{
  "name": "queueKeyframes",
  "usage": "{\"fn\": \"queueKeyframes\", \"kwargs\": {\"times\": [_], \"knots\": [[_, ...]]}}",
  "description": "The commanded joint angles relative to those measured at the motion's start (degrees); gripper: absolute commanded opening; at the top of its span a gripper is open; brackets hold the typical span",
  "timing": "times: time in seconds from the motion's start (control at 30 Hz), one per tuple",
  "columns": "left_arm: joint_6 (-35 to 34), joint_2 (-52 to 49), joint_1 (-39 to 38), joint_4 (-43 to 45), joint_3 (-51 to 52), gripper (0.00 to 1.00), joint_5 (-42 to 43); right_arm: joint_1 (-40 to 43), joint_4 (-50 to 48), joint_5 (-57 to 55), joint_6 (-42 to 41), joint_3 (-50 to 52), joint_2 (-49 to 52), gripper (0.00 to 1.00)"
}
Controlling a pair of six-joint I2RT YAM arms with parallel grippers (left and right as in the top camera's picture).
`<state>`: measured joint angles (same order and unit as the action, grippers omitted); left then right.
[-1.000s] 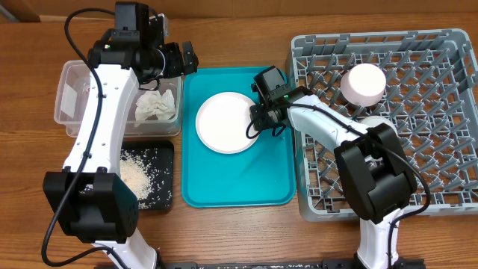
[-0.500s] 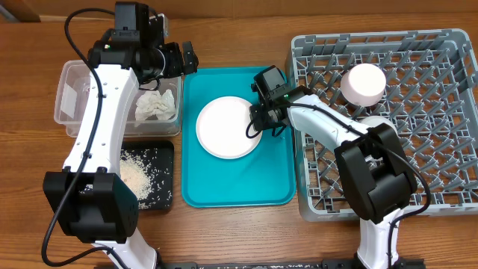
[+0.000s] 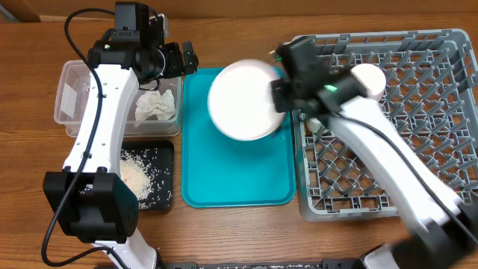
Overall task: Sort waste into correct bins and load items into the dishwasher
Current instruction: 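Carry the plate into the rack and stand it upright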
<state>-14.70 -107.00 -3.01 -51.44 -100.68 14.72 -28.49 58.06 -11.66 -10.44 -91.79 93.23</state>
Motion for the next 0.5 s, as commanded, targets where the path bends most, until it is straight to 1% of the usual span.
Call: {"fn": "queueKeyframes", "kwargs": {"times": [0.0, 0.03, 0.17, 0.23, 0.37, 0.47], "knots": [[-0.3, 1.4, -0.2, 0.0, -1.0, 1.00, -0.2, 0.7, 3.3, -19.5, 0.2, -1.1, -6.8, 0.04], [-0.3, 1.4, -0.2, 0.0, -1.0, 1.00, -0.2, 1.2, 5.1, -23.2, 0.6, -1.1, -8.6, 0.04], [-0.3, 1.4, -0.2, 0.0, -1.0, 1.00, -0.2, 3.7, 10.1, -29.3, 6.9, -1.1, -12.8, 0.04], [-0.3, 1.4, -0.2, 0.0, -1.0, 1.00, -0.2, 5.7, 12.0, -34.4, 8.0, -1.1, -13.9, 0.04], [-0.3, 1.4, -0.2, 0.0, -1.0, 1.00, -0.2, 10.1, 14.1, -44.9, 8.9, -1.1, -13.9, 0.04], [-0.3, 1.4, -0.2, 0.0, -1.0, 1.00, -0.2, 13.5, 14.2, -48.2, 11.6, -1.1, -13.2, 0.04]]}}
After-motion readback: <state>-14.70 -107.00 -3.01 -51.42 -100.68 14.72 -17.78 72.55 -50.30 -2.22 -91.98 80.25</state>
